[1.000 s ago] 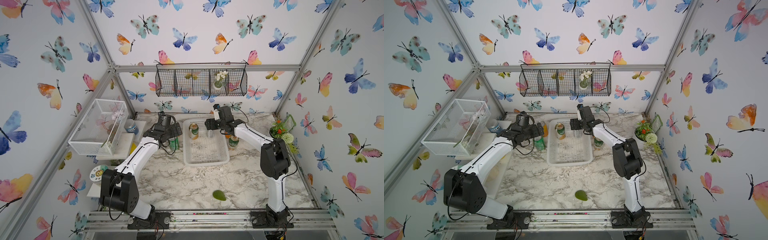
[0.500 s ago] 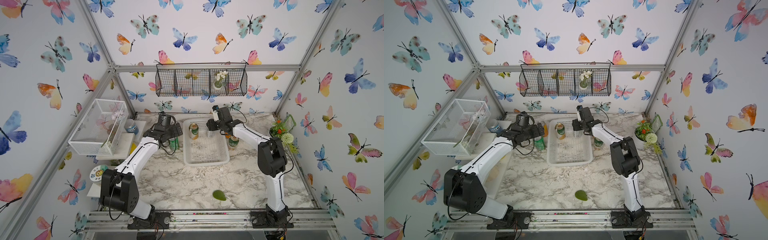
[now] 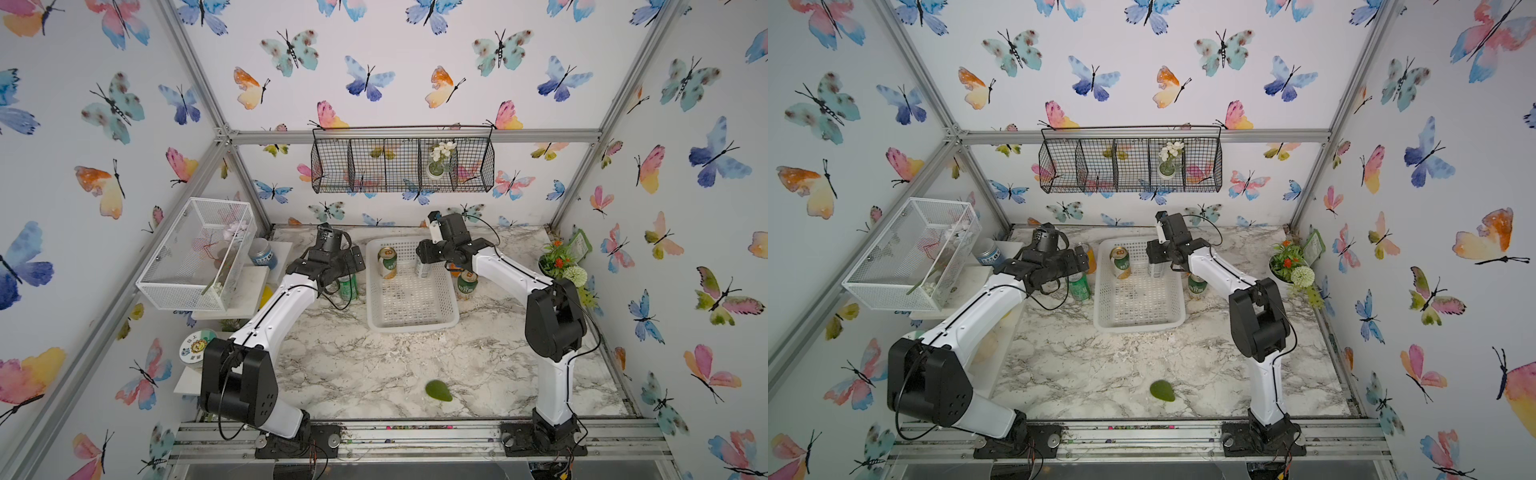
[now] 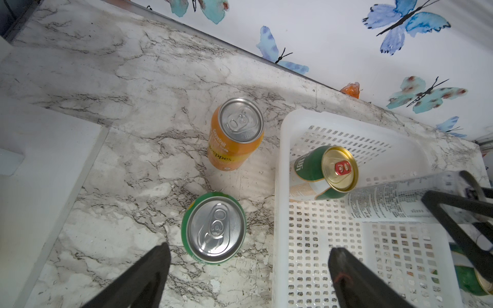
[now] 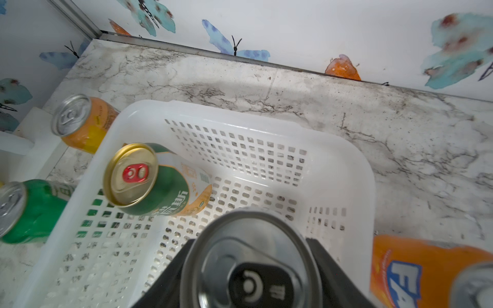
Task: Take out the drinks from the basket
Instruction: Pick up the drink from the basket, then place the drink at the center of the board.
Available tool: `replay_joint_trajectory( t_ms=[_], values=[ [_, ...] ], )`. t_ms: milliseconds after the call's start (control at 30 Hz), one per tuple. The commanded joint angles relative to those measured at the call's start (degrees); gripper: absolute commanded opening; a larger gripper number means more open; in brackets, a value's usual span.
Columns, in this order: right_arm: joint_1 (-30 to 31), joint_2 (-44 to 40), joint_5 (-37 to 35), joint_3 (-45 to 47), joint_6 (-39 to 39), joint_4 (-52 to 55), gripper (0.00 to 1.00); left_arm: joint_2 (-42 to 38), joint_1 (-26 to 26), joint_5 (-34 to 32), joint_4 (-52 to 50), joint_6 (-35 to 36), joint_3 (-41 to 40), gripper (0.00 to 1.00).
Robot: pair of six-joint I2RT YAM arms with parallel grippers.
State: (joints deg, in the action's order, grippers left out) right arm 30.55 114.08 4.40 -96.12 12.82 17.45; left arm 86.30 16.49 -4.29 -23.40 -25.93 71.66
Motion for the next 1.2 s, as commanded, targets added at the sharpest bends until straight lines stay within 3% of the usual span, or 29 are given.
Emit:
replay_joint_trajectory(
  t_ms=[0,333,767,933,1167],
  values=[
    [0.5,-8.7,2.5,0.6,0.6,-3.4,0.36,0.2,-0.3,2.1,0.0,0.6,-0.3,0.99],
    [0.4,-24.2,-1.6,11.8,3.7,-0.9,0.34,-0.3,-0.2,3.0,0.0,0.4,-0.4,0.99],
    [0.3,-43.5,-21.6,28.3,7.3,1.5,0.35,-0.8,-0.3,3.6,0.2,0.4,-0.4,0.99],
    [-0.3,-46.1,-26.1,33.1,8.7,2.5,0.35,-0.9,-0.2,3.8,0.3,0.5,-0.4,0.99],
    [-0.8,-42.3,-21.9,40.5,10.9,-1.2,0.34,-1.0,-0.2,3.7,0.3,0.5,-0.5,0.99]
  ],
)
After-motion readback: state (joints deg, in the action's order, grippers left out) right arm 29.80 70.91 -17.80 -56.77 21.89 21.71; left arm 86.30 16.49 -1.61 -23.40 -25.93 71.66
